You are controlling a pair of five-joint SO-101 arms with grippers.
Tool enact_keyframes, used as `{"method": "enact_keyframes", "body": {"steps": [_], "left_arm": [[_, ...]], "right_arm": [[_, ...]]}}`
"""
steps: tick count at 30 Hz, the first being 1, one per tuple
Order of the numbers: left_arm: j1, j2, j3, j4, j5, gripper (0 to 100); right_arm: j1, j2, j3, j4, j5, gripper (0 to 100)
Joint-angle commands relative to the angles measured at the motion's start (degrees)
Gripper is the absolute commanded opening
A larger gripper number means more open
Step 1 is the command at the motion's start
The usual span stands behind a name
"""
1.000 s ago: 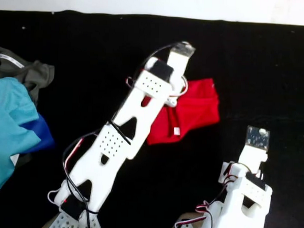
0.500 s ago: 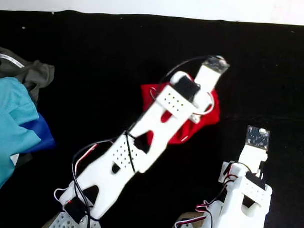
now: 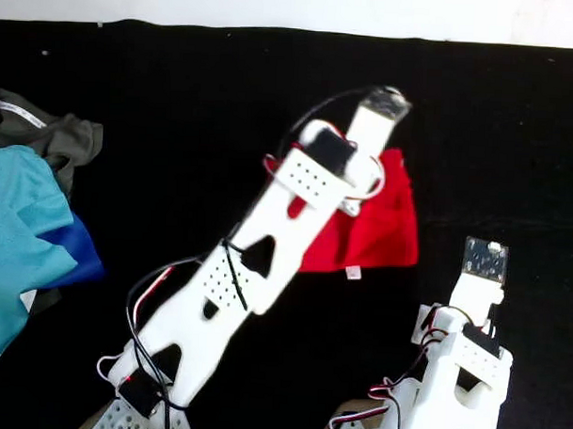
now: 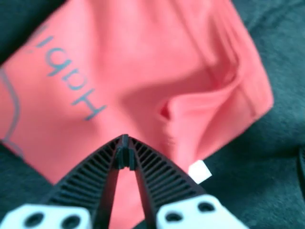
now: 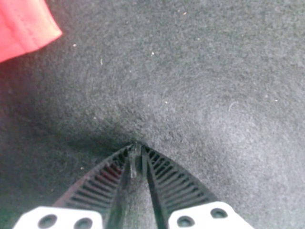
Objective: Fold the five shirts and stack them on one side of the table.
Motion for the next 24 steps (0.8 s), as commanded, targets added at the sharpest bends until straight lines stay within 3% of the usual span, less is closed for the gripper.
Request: {"method": "enact_keyframes", "body": {"steps": [1, 13, 24], "left_arm": [[0.2, -0.8, -1.8, -0.3, -0.5, 1], [10.9, 4.2, -1.1, -2.2, -0.5, 1], [6.3, -13.0, -1.8, -1.0, -0.4, 1]], "right_arm": [[-0.2, -0.1, 1.0, -1.5, -0.7, 0.6], [-0.2, -0.1, 1.0, -1.5, -0.7, 0.6], [-0.3, -0.1, 1.0, -1.5, -0.7, 0.6]]}}
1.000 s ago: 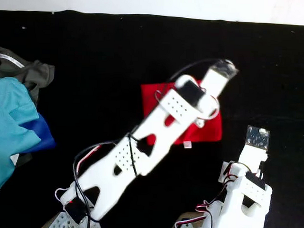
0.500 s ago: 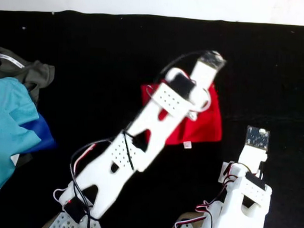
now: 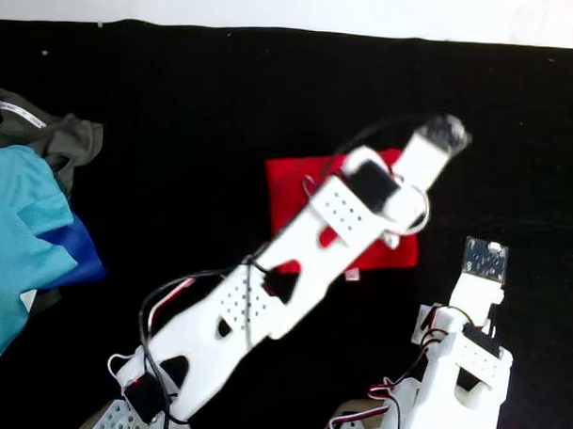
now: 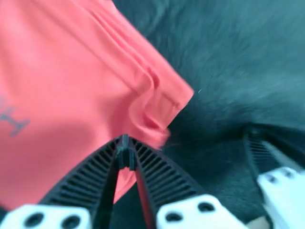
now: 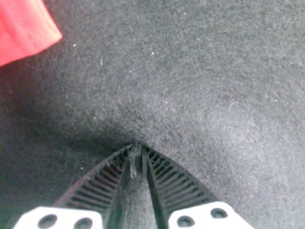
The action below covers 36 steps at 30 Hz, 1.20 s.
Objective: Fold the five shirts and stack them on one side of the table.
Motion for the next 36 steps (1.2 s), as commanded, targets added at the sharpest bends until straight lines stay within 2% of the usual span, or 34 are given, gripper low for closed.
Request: {"method": "enact_keyframes", "body": {"steps": [1, 10, 18, 22, 26, 29, 32, 36], "left_arm": [[-4.1, -7.3, -1.6, 0.3, -0.4, 1], [-8.0, 2.2, 2.7, -0.2, 1.7, 1], [-16.1, 9.5, 2.5, -0.4, 2.1, 1], [-16.4, 12.0, -2.1, -4.7, 4.9, 1], [-15.5, 12.2, -1.6, -11.5, 5.2, 1], [-15.1, 11.9, -2.0, -12.9, 5.2, 1], [-14.8, 7.8, -2.0, -10.1, 5.2, 1], [-15.3, 1.1, -2.0, 0.7, 4.9, 1]], "right_arm": [[-0.3, -0.1, 1.0, -1.5, -0.7, 0.6], [-0.4, -0.1, 1.0, -1.5, -0.7, 0.6], [-0.4, -0.1, 1.1, -1.5, -0.7, 0.6], [-0.5, -0.1, 1.1, -1.5, -0.7, 0.6], [-0.5, -0.1, 1.1, -1.5, -0.7, 0.6], [-0.5, -0.1, 1.1, -1.5, -0.7, 0.6], [-0.5, -0.1, 1.1, -1.5, -0.7, 0.6], [-0.5, -0.1, 1.1, -1.5, -0.7, 0.6]]}}
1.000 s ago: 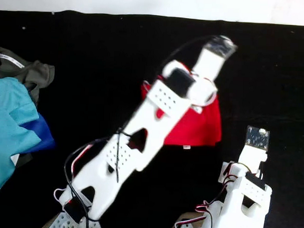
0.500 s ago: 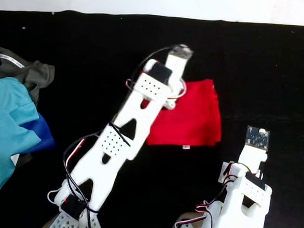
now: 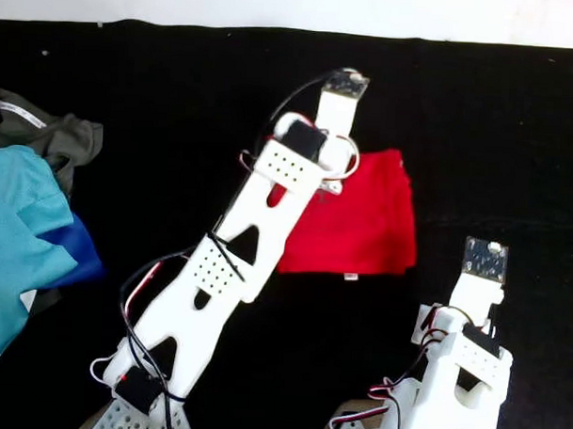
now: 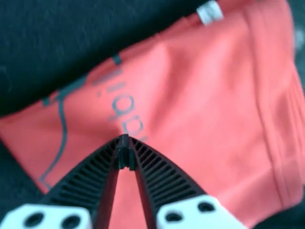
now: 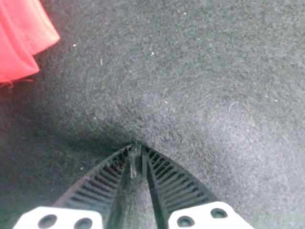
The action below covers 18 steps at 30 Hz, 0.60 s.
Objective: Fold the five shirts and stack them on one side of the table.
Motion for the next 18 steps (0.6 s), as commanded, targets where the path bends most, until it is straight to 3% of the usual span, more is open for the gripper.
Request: {"method": "enact_keyframes", "body": {"steps": [1, 7, 13, 15, 18], "left_arm": [[-0.1, -9.1, -2.0, 8.8, 0.2, 1], [-2.4, -17.5, 8.5, 9.6, 0.5, 1], [-2.7, -40.6, 46.2, 8.8, 0.4, 1], [-3.8, -48.7, 58.5, 4.3, 0.4, 1], [-7.1, -59.4, 78.8, -10.1, 0.1, 1]], "right_arm": [[-0.5, -0.1, 1.1, -1.5, -0.7, 0.6], [-0.6, -0.1, 1.1, -1.5, -0.6, 0.6], [-0.7, -0.1, 1.1, -1.5, -0.6, 0.6], [-0.7, -0.1, 1.0, -1.5, -0.6, 0.6], [-0.7, -0.1, 0.7, -1.2, -0.4, 0.9]]}}
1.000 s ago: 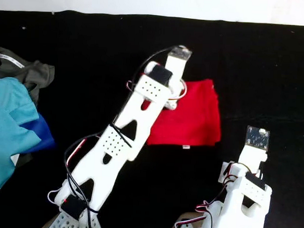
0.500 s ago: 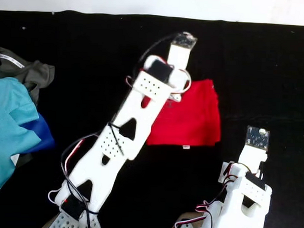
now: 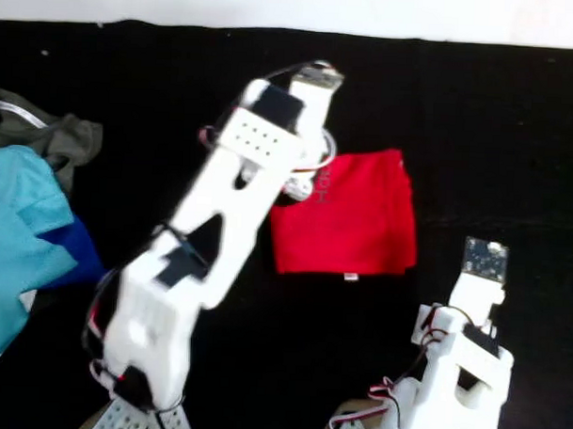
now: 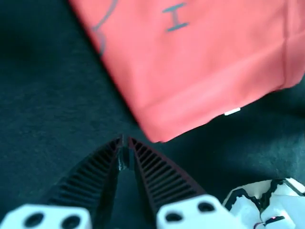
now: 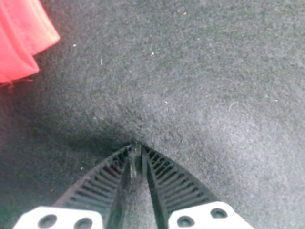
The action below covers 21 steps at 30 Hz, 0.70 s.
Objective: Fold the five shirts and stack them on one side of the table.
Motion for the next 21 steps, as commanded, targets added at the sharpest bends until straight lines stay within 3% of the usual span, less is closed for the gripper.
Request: {"method": "enact_keyframes", "body": {"steps": [1, 5, 8, 12, 17, 21], "left_arm": [[-4.2, -16.1, 27.4, -17.3, 0.1, 1], [-8.0, -24.1, 50.2, -35.1, 0.1, 1], [-10.7, -25.7, 59.6, -42.5, 0.1, 1], [-13.9, -24.1, 64.3, -47.6, 0.1, 1], [-14.5, -18.9, 64.2, -50.3, 0.2, 1], [-14.4, -14.4, 61.1, -50.0, 0.2, 1]], "right_arm": [[-0.7, -0.1, 0.5, -1.1, -0.4, 0.9], [-0.5, -0.1, -3.5, 1.8, 0.6, 0.9], [-0.7, -0.2, -10.3, 8.6, 2.8, 0.9], [-1.1, 0.0, -22.5, 16.0, 2.8, 0.9], [-9.6, 3.4, -40.9, 28.4, 2.6, 8.7], [-17.0, 13.4, -55.5, 35.2, -5.0, 14.6]]}}
